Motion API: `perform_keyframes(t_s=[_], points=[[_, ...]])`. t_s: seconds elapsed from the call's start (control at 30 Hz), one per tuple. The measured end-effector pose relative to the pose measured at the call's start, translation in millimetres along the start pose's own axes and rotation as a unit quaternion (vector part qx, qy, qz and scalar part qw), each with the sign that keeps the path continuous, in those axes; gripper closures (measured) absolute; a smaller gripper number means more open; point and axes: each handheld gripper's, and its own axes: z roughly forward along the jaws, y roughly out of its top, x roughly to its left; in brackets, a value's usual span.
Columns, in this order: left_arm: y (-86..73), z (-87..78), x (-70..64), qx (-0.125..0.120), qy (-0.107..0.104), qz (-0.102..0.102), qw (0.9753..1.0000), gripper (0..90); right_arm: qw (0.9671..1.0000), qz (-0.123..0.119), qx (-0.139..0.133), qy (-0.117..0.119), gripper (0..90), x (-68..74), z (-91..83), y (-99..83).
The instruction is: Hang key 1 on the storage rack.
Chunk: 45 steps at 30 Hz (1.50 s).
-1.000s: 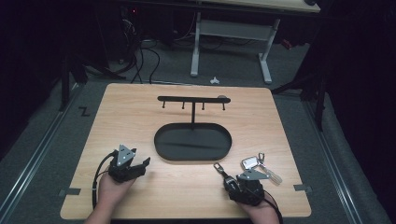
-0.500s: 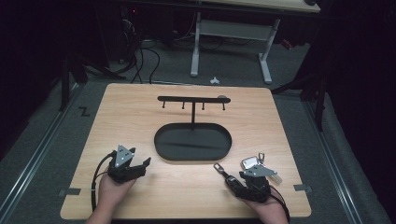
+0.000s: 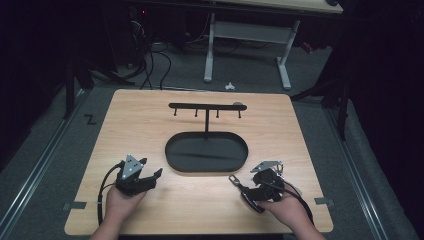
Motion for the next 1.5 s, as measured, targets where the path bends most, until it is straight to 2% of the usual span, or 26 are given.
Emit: perform_keyframes(t_s=[0.03,0.07,0.1,0.13,0.17,0.23,0.37,0.4,0.43,0.5,0.57,0.73,0.87,0.97,1.0,1.03,1.07,1.1,1.13,1.17,1.2,1.23,1.37,1.5], points=[[0.0,0.0,0.0,0.0,0.0,0.0,1.0,28.2,0.9999,0.002,0.015,-0.002,38.2,-0.4,1.5,3.2],[3.2,-3.6,-0.6,-0.014,-0.014,-0.002,0.9998,27.4,0.9996,0.004,0.029,-0.004,37.9,-0.4,3.6,5.9],[3.2,-3.6,-0.6,-0.014,-0.014,-0.002,0.9998,27.3,0.9996,0.004,0.029,-0.004,37.9,-0.4,3.6,5.9],[3.6,-4.0,-1.2,-0.013,-0.013,-0.001,0.9998,27.3,0.9981,-0.009,0.061,-0.002,38.0,0.2,9.3,12.1],[3.6,-4.0,-1.2,-0.013,-0.013,-0.001,0.9998,26.7,0.9981,-0.009,0.061,-0.002,38.0,0.2,9.3,12.1],[3.8,-3.6,-2.1,-0.012,-0.007,0.004,0.9999,25.5,0.9961,-0.021,0.085,0.0,37.5,3.1,13.6,17.4],[3.0,-2.9,-2.3,-0.01,-0.003,0.01,0.9999,22.6,0.9901,-0.049,0.131,0.015,34.1,10.3,21.6,28.3],[1.9,-2.1,-2.3,-0.01,-0.001,0.012,0.9999,22.3,0.9866,-0.063,0.15,0.016,33.7,12.4,25.4,33.7],[0.8,-2.0,-2.5,-0.01,0.002,0.014,0.9998,23.1,0.9851,-0.066,0.158,0.015,33.9,14.2,26.8,36.1],[0.0,-1.3,-2.5,-0.009,0.005,0.016,0.9998,24.6,0.984,-0.068,0.164,0.016,34.8,15.6,28.1,38.2],[-1.6,0.7,-2.1,0.002,0.014,0.022,0.9997,24.6,0.9803,-0.077,0.181,0.014,35.8,16.9,32.1,44.3],[-2.3,1.0,-1.4,0.006,0.015,0.022,0.9996,24.6,0.9788,-0.073,0.191,0.009,37.5,15.0,35.9,51.0],[-2.9,1.7,-2.1,0.009,0.01,0.025,0.9996,25.1,0.9737,-0.073,0.216,0.005,42.5,12.0,41.1,55.0],[-3.1,2.3,-2.5,0.011,0.009,0.027,0.9995,25.2,0.9725,-0.075,0.221,0.006,44.0,10.8,43.0,57.0],[-3.2,2.7,-2.6,0.011,0.008,0.027,0.9995,25.2,0.9721,-0.055,0.228,0.008,47.7,10.8,45.1,59.3],[-3.3,3.0,-2.6,0.012,0.007,0.027,0.9995,25.2,0.9721,-0.055,0.228,0.008,47.7,10.8,45.1,59.3],[-3.4,3.5,-3.0,0.014,0.006,0.028,0.9995,25.2,0.9699,-0.065,0.234,0.014,50.8,8.5,49.0,61.5],[-3.5,3.6,-3.2,0.015,0.005,0.029,0.9995,25.4,0.9686,-0.048,0.244,0.014,52.5,10.8,50.4,61.2],[-3.6,3.7,-3.3,0.016,0.004,0.029,0.9995,25.7,0.9668,-0.05,0.25,0.014,53.6,10.5,52.3,62.0],[-3.6,3.7,-3.3,0.016,0.004,0.029,0.9995,26.2,0.9668,-0.05,0.25,0.014,53.6,10.5,52.3,62.0],[-3.6,3.9,-3.7,0.016,0.002,0.03,0.9994,26.4,0.9642,-0.059,0.258,0.019,57.1,8.9,56.2,63.3],[-3.6,3.9,-3.7,0.016,0.002,0.03,0.9994,26.4,0.9642,-0.059,0.258,0.019,57.1,8.9,56.2,63.3],[-4.0,4.0,-3.9,0.02,0.001,0.033,0.9993,26.4,0.9601,-0.058,0.273,0.016,65.2,8.3,62.8,69.5],[-4.5,3.9,-3.8,0.02,0.001,0.033,0.9993,26.4,0.9583,-0.058,0.279,0.015,70.3,9.1,63.1,71.0]])
